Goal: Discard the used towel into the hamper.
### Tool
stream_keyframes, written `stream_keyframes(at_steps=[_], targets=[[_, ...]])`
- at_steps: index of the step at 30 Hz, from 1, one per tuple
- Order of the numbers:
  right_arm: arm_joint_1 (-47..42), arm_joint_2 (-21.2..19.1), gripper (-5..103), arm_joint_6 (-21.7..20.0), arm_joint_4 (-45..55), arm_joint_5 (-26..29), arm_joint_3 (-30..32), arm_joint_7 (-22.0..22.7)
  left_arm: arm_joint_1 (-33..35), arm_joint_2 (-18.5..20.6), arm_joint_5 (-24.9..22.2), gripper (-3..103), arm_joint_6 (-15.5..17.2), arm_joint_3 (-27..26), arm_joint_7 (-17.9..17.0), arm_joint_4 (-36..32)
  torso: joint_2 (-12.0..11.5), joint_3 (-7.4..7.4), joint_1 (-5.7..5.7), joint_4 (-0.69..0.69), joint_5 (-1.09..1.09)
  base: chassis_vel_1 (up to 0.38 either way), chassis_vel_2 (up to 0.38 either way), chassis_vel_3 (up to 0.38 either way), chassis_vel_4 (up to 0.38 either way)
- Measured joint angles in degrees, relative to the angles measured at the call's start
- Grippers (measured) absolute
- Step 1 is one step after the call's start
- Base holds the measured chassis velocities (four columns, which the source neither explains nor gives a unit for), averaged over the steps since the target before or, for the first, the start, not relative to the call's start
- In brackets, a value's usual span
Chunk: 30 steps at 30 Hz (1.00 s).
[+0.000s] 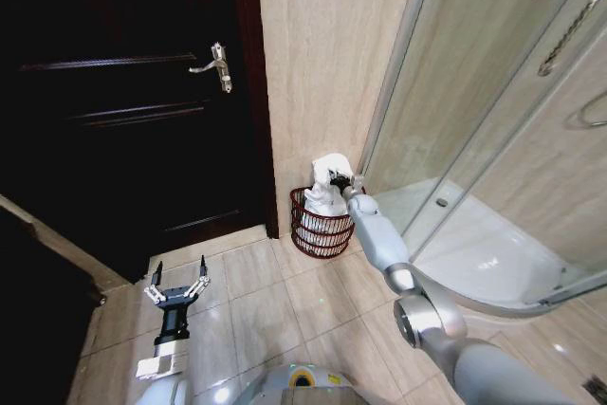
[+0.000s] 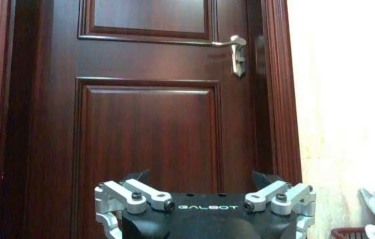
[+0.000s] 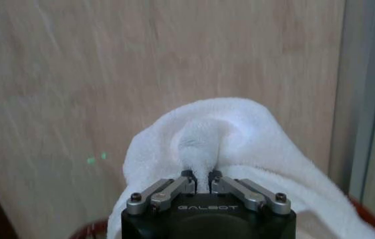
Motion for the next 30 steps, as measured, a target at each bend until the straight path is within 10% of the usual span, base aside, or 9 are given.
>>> stream_keyframes(at_steps=[20,30], targets=[[-2.63,-3.74,8,-16.39,4.68,4.72,0.6,-0.13,-0.56,0.0,-0.07,100,0.83,0.27,-0.17,-0.58,-4.33,-2.5,-1.81,-0.01,0.0,0.0,0.0,0.0,0.0],[-11.34,-8.56,37,-21.95,26.35,9.19,1.72,0.02,-0.77,0.01,-0.88,100,1.44,0.54,-0.64,-1.56,-4.42,-2.59,-1.85,-0.01,-0.01,0.0,0.0,0.0,0.0]])
